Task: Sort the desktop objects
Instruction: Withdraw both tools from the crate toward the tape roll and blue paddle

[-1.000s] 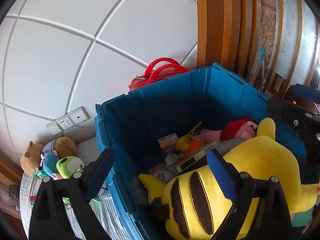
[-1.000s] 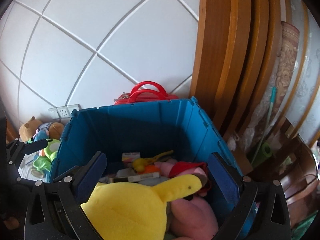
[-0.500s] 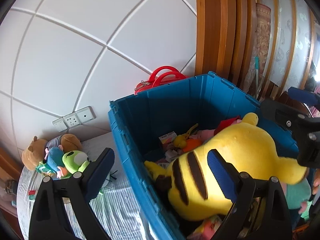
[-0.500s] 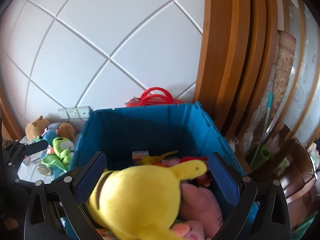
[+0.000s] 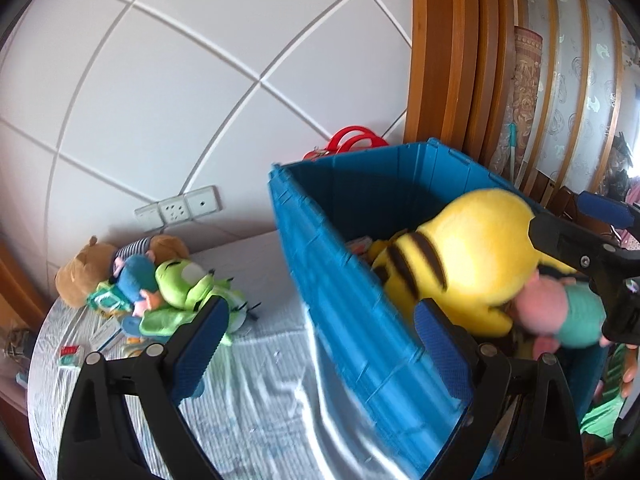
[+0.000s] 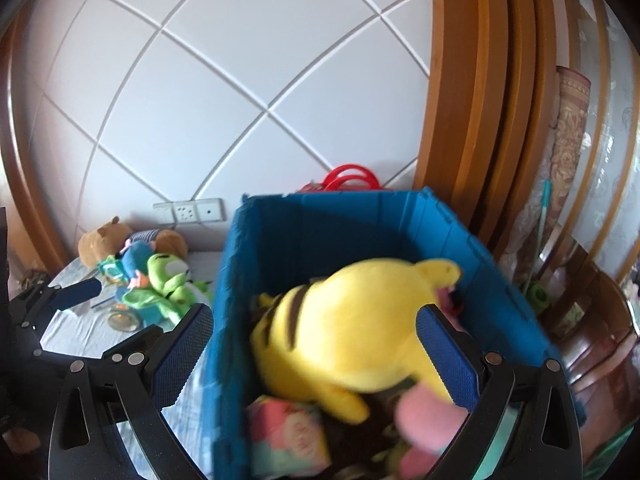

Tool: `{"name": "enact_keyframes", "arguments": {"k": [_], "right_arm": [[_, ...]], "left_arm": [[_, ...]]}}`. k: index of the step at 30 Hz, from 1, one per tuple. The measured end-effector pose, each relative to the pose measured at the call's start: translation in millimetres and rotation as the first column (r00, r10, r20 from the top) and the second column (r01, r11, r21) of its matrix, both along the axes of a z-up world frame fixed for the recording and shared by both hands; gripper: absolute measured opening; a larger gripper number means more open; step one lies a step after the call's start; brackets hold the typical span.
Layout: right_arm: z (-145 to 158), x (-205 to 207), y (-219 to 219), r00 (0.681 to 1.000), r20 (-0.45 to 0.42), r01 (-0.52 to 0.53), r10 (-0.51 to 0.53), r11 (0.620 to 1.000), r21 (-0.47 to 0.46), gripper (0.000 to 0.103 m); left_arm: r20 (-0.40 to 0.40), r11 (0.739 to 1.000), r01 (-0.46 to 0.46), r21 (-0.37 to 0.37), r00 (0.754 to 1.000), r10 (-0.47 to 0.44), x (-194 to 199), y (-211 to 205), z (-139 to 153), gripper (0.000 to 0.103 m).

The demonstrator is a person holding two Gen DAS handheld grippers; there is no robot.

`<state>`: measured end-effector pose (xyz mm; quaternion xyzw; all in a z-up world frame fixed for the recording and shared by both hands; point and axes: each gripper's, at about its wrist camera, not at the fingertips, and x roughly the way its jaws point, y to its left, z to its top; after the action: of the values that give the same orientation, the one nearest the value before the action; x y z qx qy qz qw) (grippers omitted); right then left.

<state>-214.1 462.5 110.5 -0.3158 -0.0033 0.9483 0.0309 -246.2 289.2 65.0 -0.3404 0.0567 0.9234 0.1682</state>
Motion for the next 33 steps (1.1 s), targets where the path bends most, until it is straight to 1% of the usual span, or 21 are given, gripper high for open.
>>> {"name": "enact_keyframes", "arguments": {"k": [5, 13, 16, 21, 25, 29, 33], "right_arm": [[-17, 20, -46, 1.0, 0.012, -0.011, 0.011, 1.0, -0.001, 0.103], [-47, 40, -121, 1.0, 0.028, -0.008, 0.009, 0.998, -0.061, 0.103], [-58, 44, -146, 0.999, 0.037, -0.014, 0.016, 0.998, -0.063, 0.103], [-79, 40, -179, 0.997, 0.061, -0.032, 0.037, 0.996, -0.077, 0.103], [-95, 25, -199, 0.993, 0.075, -0.078, 0.086, 0.992, -0.102, 0.103], [-117, 1, -217, 0.98, 0.11, -0.148, 0.163, 0.98, -0.134, 0.103], [-141, -27, -231, 0.965, 0.142, -0.197, 0.222, 0.965, -0.175, 0.103]], "left_arm": [[0.011, 1.0, -0.027, -0.009, 1.0, 0.027, 21, -50, -15, 0.095], [0.029, 0.995, -0.094, -0.036, 0.995, 0.095, 45, -141, -38, 0.095], [0.043, 0.993, -0.113, -0.036, 0.992, 0.115, 50, -170, -49, 0.095], [0.063, 0.983, -0.178, -0.047, 0.981, 0.181, 49, -209, -66, 0.095], [0.078, 0.971, -0.232, -0.056, 0.969, 0.236, 48, -242, -80, 0.095], [0.099, 0.947, -0.311, -0.077, 0.943, 0.318, 36, -271, -89, 0.095], [0.108, 0.915, -0.392, -0.089, 0.91, 0.401, 29, -298, -98, 0.095]]}}
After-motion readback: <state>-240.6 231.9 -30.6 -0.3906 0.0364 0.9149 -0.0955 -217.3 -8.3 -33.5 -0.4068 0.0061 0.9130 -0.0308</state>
